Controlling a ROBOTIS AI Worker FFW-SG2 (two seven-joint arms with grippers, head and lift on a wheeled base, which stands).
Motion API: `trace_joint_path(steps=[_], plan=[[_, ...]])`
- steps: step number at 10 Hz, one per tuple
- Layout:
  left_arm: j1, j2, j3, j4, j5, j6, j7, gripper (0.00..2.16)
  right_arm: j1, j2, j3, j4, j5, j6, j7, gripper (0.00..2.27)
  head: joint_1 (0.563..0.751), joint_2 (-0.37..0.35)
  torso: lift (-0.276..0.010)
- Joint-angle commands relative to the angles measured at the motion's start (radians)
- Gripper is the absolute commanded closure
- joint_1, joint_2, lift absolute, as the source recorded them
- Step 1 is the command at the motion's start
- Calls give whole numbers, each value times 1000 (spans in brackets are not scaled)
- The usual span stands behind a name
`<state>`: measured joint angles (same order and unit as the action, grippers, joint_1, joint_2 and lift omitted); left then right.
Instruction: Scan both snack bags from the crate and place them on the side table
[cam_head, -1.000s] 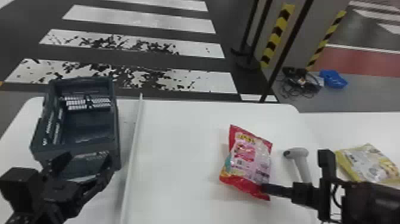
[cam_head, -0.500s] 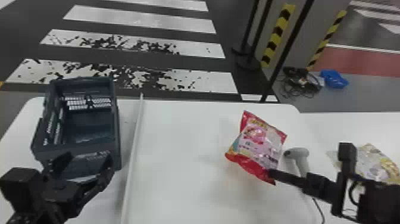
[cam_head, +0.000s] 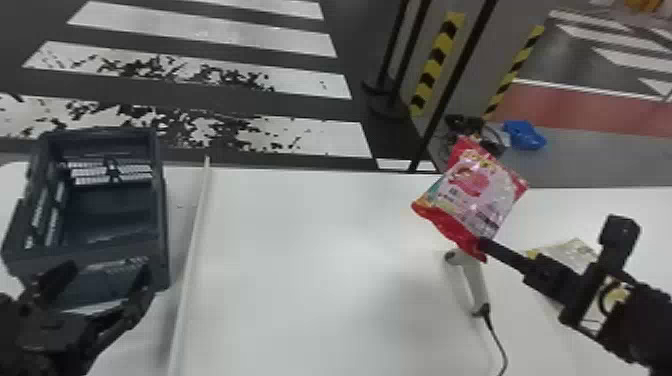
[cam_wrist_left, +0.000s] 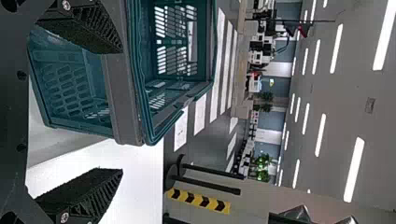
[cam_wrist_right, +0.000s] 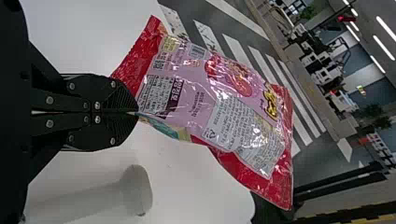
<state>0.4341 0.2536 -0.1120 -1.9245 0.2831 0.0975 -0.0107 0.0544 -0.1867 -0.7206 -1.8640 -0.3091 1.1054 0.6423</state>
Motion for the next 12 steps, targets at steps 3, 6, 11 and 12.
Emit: trace_joint_path(steps=[3,6,11,12], plan=[[-2,3,0,-2,-1,0,0,87,-65,-45,-59,227,12,-302,-107,2256,695,-350,-95],[-2,4,0,-5,-2,0,0,87,-131,-117,-86,440,39,-523,-208,2256,695,-350,-95],[-6,6,-9,-7,-1,-34,-2,87,-260,-266,-83,867,53,-870,-309,2256,695,-350,-95],[-6,9,-12,-7,1,-40,-2,87,-272,-283,-82,925,54,-910,-337,2256,695,-350,-95]])
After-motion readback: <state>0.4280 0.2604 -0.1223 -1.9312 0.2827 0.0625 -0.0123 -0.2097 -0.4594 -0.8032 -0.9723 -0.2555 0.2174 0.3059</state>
